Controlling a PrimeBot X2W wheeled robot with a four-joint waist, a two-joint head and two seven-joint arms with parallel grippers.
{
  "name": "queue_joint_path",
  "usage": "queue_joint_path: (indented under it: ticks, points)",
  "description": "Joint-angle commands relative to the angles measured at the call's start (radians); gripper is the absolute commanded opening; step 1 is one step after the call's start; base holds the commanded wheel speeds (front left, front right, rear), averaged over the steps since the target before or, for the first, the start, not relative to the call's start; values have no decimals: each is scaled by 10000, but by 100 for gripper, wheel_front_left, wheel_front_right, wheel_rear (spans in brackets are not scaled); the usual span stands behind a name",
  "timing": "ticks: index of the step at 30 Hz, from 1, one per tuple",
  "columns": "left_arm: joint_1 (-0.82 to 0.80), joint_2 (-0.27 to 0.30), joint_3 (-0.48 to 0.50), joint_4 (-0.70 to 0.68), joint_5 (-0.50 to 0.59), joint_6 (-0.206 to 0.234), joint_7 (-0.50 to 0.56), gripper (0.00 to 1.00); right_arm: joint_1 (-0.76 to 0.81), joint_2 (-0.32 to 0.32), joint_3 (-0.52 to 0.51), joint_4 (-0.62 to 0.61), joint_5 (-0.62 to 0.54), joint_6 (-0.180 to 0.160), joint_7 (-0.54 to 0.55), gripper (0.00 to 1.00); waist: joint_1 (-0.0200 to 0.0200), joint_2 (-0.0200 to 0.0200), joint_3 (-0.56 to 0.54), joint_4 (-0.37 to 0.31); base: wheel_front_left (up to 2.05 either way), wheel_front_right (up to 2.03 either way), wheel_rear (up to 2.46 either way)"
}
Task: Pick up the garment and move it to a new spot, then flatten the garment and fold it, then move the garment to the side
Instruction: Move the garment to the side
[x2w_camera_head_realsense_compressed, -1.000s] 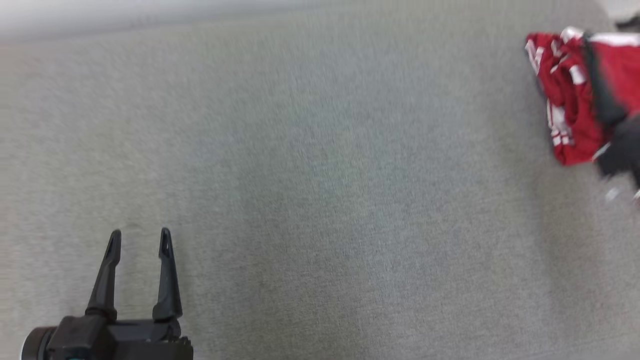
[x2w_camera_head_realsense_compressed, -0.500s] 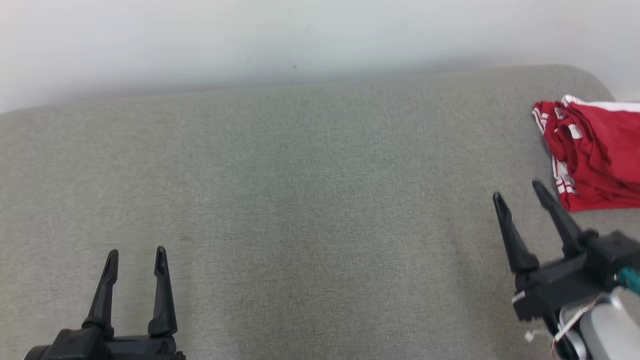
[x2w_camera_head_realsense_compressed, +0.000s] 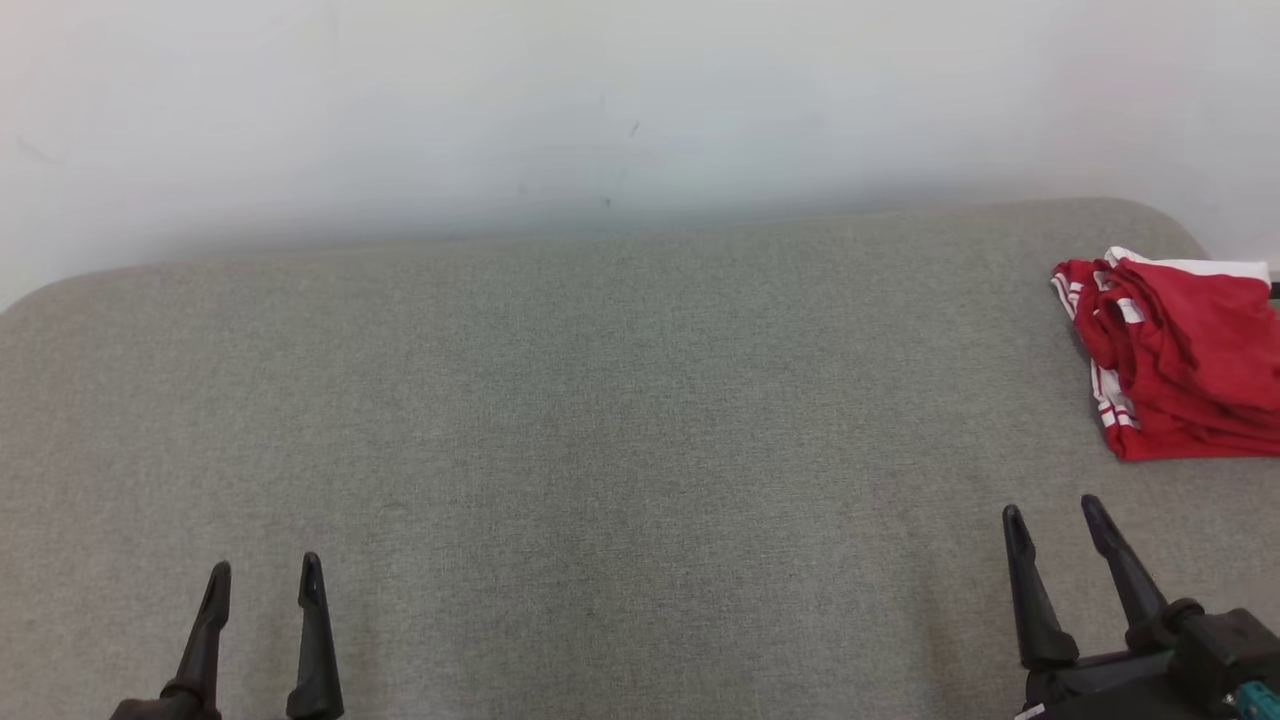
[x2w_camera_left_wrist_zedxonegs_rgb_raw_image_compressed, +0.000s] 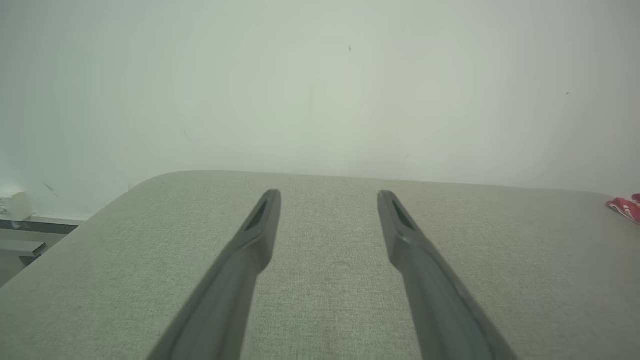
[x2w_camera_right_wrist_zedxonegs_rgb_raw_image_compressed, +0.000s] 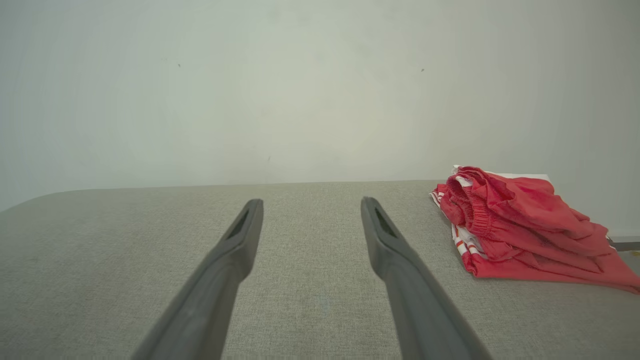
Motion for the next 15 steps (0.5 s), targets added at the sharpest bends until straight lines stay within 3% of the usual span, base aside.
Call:
queue_joint_path:
  ticks: [1,15]
  points:
    - [131,-10,65,104,-95,-2,4,100,135,137,-38,-32,-73,-32,-29,100,1,1,-68,-62,0,0,0]
    - [-186,-18,251,789,-71,-181,4,100,98,472,35,348,-129,-32,-41,100,1,1,-153,-51,0,0,0]
